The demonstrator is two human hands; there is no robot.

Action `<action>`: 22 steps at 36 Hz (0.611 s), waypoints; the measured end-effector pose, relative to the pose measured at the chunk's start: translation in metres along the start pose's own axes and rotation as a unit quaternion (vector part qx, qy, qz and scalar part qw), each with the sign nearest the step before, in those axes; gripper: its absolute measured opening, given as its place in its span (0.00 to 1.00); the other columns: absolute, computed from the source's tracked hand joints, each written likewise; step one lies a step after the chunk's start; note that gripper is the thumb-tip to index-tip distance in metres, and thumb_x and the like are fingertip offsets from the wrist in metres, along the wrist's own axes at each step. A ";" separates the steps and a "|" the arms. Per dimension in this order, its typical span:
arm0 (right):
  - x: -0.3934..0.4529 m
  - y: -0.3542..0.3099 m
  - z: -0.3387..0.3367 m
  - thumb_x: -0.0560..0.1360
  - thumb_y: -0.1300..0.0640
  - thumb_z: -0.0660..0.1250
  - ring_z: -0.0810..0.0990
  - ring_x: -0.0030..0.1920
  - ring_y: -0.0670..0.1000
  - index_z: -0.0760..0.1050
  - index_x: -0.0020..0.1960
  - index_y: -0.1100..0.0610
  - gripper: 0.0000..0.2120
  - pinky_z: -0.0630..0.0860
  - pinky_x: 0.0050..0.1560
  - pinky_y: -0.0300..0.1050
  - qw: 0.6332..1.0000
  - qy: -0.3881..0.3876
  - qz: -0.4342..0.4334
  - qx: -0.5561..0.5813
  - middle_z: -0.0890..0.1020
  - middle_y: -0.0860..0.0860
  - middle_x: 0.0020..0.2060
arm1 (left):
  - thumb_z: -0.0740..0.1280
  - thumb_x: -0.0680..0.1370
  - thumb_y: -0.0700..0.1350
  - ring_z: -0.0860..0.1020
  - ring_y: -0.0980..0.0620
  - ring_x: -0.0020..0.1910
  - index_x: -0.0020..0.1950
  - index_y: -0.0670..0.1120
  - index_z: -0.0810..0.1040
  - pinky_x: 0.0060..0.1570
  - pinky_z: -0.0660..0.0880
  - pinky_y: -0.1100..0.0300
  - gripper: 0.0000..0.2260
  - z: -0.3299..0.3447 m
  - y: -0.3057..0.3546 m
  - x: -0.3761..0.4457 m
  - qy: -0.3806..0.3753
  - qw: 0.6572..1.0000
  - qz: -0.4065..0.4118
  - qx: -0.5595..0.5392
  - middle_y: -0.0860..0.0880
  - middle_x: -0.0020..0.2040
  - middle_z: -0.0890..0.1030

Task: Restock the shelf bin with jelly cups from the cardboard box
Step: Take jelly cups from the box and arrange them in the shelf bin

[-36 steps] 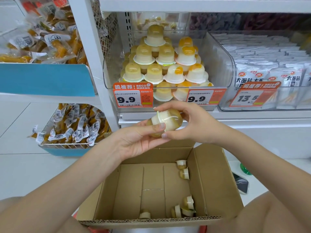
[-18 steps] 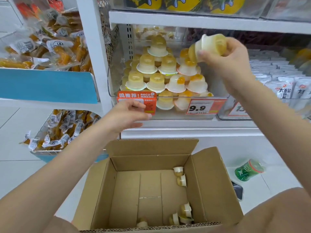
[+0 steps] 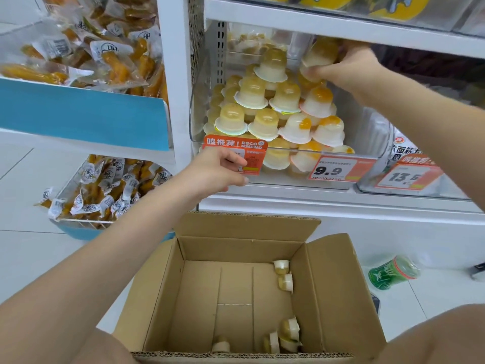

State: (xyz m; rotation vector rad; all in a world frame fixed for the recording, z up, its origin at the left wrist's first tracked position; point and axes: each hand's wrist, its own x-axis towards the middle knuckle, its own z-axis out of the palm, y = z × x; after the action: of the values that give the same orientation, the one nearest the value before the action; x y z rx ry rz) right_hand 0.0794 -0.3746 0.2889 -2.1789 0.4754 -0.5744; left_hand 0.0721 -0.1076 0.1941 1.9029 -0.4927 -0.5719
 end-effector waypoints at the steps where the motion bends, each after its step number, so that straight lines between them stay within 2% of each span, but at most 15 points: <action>1: 0.001 -0.001 -0.001 0.63 0.48 0.79 0.77 0.55 0.45 0.70 0.66 0.51 0.34 0.76 0.47 0.33 1.000 -0.007 -0.001 -0.012 0.76 0.44 0.56 | 0.73 0.71 0.37 0.76 0.54 0.53 0.54 0.46 0.78 0.44 0.76 0.61 0.13 0.000 0.000 0.000 -0.001 1.000 0.001 0.001 0.44 0.57 0.79; 3: 0.003 -0.004 -0.002 0.66 0.49 0.77 0.74 0.55 0.44 0.69 0.66 0.50 0.32 0.71 0.41 0.26 0.999 -0.023 -0.001 -0.036 0.74 0.43 0.56 | 0.73 0.71 0.37 0.76 0.54 0.53 0.54 0.46 0.78 0.43 0.76 0.62 0.13 0.000 0.000 0.001 -0.001 1.000 0.001 0.003 0.44 0.56 0.79; 6: 0.009 -0.005 -0.002 0.63 0.49 0.79 0.76 0.57 0.46 0.69 0.67 0.51 0.36 0.74 0.52 0.34 0.997 -0.043 0.001 -0.066 0.76 0.44 0.59 | 0.73 0.71 0.37 0.77 0.51 0.54 0.54 0.46 0.79 0.44 0.76 0.61 0.14 0.000 0.001 0.001 0.001 1.000 0.000 0.006 0.43 0.57 0.79; 11: 0.017 -0.004 -0.003 0.60 0.48 0.80 0.73 0.63 0.50 0.66 0.71 0.51 0.43 0.74 0.62 0.44 0.989 -0.080 -0.001 -0.124 0.73 0.47 0.65 | 0.73 0.70 0.36 0.77 0.51 0.57 0.54 0.46 0.79 0.48 0.77 0.58 0.14 0.000 0.001 0.000 -0.003 1.000 -0.003 0.011 0.43 0.57 0.78; 18: 0.024 0.000 -0.002 0.63 0.50 0.79 0.72 0.65 0.54 0.64 0.72 0.49 0.42 0.71 0.65 0.49 0.979 -0.097 0.000 -0.182 0.71 0.50 0.67 | 0.72 0.70 0.34 0.76 0.53 0.56 0.56 0.46 0.79 0.47 0.77 0.60 0.16 -0.002 0.000 0.001 -0.008 1.000 0.003 0.021 0.43 0.57 0.78; 22: 0.025 0.000 0.001 0.63 0.51 0.79 0.71 0.66 0.54 0.65 0.72 0.49 0.42 0.72 0.64 0.47 0.972 -0.109 -0.002 -0.207 0.71 0.50 0.68 | 0.72 0.70 0.32 0.77 0.53 0.55 0.56 0.46 0.79 0.47 0.77 0.61 0.17 -0.002 -0.001 0.003 -0.007 1.000 0.007 0.027 0.44 0.56 0.79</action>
State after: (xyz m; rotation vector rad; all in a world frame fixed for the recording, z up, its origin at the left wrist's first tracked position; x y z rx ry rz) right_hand 0.1010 -0.3870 0.2944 -2.6032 0.5051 -0.2431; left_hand 0.0756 -0.1073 0.1933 1.9460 -0.5352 -0.5669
